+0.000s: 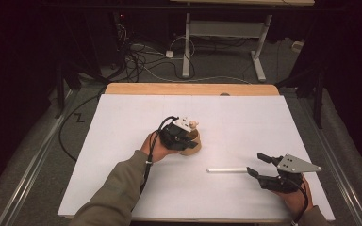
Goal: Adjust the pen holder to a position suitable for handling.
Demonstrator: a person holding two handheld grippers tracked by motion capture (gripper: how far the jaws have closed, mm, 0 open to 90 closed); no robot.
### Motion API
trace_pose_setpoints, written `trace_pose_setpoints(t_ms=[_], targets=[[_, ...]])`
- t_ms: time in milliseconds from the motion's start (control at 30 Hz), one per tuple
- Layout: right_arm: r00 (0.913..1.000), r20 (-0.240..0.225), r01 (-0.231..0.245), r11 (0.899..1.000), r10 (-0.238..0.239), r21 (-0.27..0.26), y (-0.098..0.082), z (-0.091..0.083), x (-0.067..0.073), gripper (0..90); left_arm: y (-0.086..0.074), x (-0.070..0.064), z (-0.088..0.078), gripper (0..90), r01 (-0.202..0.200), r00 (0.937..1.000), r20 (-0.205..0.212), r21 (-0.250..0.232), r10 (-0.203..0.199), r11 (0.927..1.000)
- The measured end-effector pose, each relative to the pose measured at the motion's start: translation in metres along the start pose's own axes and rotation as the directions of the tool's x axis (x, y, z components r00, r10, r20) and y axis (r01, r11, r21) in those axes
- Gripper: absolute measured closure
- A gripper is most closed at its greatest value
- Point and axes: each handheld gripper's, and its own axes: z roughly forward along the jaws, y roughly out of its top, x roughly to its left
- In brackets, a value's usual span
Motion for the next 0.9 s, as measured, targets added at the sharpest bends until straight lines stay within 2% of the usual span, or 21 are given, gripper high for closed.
trace_pose_setpoints(t_ms=[167, 400, 467, 533, 600, 633, 667, 867, 900], targets=[[1.0000, 0.000, -0.001, 1.000, 0.001, 0.001, 0.000, 0.000, 0.001, 34.1, -0.003, -0.017, -0.001, 78.7, -0.035, 0.9994, 0.002, 0.018, 0.035, 0.9992], [1.0000, -0.001, -0.001, 1.000, 0.001, 0.003, 0.000, 0.001, 0.001, 34.1, -0.005, -0.020, 0.001, 77.4, -0.033, 0.9994, -0.007, 0.000, 0.033, 0.9994], [1.0000, 0.000, 0.000, 1.000, 0.000, 0.004, 0.000, 0.001, 0.001, 34.1, -0.005, -0.020, 0.001, 72.4, -0.031, 0.9994, -0.014, -0.005, 0.031, 0.9995], [1.0000, 0.000, 0.000, 1.000, 0.000, 0.003, 0.000, 0.001, 0.001, 34.1, -0.005, -0.022, 0.000, 72.4, -0.036, 0.9993, -0.014, -0.009, 0.036, 0.9993], [1.0000, 0.002, 0.001, 1.000, -0.001, 0.002, 0.000, 0.000, 0.001, 34.1, -0.005, -0.024, -0.004, 72.5, -0.040, 0.9988, -0.028, -0.030, 0.039, 0.9988], [1.0000, 0.002, 0.000, 1.000, 0.000, -0.001, 0.000, 0.000, 0.001, 34.1, -0.006, -0.026, -0.010, 72.3, -0.047, 0.9984, -0.034, -0.060, 0.045, 0.9971], [1.0000, 0.003, 0.001, 1.000, -0.001, -0.001, 0.001, 0.000, 0.001, 34.1, -0.006, -0.026, -0.010, 72.0, -0.047, 0.9984, -0.034, -0.060, 0.045, 0.9971], [1.0000, 0.004, 0.005, 1.000, -0.005, 0.002, 0.001, 0.000, 0.001, 34.1, -0.010, -0.034, -0.030, 69.6, -0.076, 0.9930, -0.100, -0.132, 0.063, 0.9883], [1.0000, 0.005, 0.005, 1.000, -0.005, 0.002, 0.001, 0.000, 0.001, 34.2, -0.013, -0.036, -0.036, 69.5, -0.086, 0.9893, -0.130, -0.145, 0.067, 0.9857]])
